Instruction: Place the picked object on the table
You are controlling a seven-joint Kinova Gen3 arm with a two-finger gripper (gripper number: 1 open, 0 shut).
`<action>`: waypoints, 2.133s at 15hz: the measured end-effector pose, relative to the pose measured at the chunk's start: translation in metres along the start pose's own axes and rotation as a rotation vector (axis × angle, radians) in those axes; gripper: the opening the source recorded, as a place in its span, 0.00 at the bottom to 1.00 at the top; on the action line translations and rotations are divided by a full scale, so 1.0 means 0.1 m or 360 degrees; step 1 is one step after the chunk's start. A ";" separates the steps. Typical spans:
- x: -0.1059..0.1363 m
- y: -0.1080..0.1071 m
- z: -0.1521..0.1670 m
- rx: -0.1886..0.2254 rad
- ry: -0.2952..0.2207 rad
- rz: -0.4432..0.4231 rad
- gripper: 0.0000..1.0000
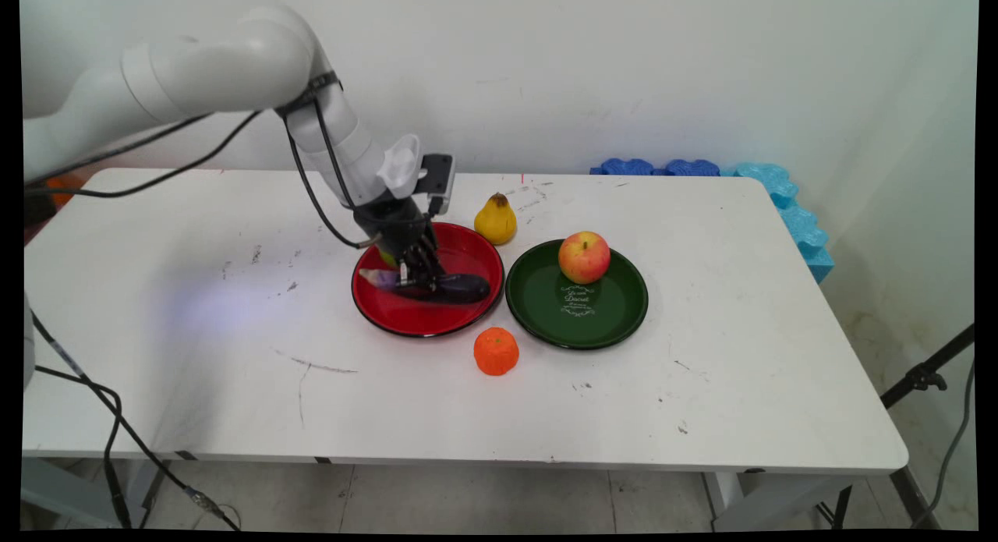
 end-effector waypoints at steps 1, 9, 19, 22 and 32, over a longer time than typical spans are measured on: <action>0.07 0.05 -0.13 0.0017 0.0009 0.0001 0.00; 0.69 0.84 -0.94 0.0040 0.0109 -0.0123 0.00; 0.93 1.59 -0.55 -0.0019 0.0083 -0.0234 0.00; 0.84 1.60 -0.26 -0.0011 0.0079 -0.0265 0.00; 0.71 1.69 0.36 0.0023 0.0146 -0.0270 0.00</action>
